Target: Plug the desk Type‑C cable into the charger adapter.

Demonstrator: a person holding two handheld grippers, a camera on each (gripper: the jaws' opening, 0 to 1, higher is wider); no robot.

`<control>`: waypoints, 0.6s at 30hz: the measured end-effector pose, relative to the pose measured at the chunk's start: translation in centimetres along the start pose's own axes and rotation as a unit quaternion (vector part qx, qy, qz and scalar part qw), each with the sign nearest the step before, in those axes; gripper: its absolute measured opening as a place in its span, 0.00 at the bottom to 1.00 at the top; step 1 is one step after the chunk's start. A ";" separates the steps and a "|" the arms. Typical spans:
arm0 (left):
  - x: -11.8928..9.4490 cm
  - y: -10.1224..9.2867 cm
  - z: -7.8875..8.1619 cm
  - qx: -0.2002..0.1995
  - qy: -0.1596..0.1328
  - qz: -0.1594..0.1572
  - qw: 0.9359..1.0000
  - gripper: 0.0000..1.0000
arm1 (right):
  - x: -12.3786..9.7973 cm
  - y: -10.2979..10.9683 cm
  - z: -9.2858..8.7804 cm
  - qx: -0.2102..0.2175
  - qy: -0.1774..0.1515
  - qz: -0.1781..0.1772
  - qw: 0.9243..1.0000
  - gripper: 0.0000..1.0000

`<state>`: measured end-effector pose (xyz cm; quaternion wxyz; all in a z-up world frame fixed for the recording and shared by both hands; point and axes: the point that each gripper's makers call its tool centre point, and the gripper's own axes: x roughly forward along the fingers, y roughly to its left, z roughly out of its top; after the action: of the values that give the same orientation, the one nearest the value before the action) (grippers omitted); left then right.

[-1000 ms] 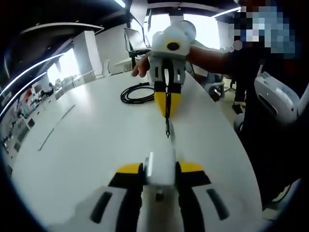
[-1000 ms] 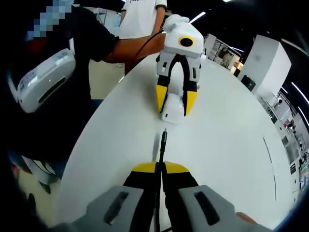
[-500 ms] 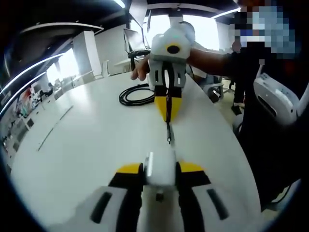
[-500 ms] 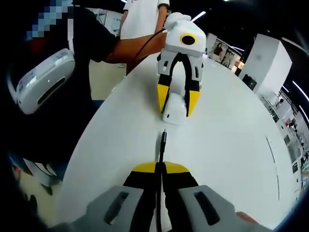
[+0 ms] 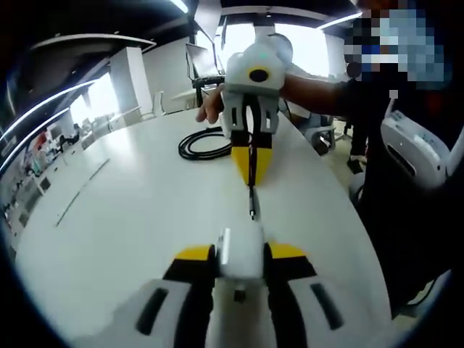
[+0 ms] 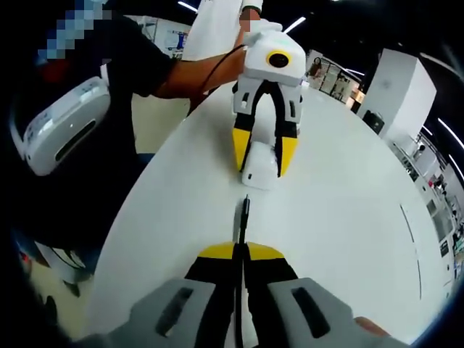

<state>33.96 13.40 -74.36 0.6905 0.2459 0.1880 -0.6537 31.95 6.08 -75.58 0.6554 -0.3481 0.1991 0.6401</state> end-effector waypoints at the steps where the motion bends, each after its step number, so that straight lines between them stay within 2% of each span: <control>1: 0.0 0.0 0.0 0.000 0.000 0.000 1.000 0.26 | 0.0 0.0 0.0 0.000 -0.002 0.000 1.000 0.02; 14: 0.2 0.1 0.0 -0.003 0.001 0.002 1.000 0.26 | 0.1 0.0 0.0 0.015 -0.008 0.004 1.000 0.03; 18: 0.2 0.0 0.0 -0.005 0.000 0.002 1.000 0.26 | 0.2 -0.1 0.4 0.022 -0.021 0.002 1.000 0.07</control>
<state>33.99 13.24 -74.52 0.6931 0.2435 0.1906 -0.6511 31.99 6.46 -75.42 0.6659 -0.3196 0.1995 0.6439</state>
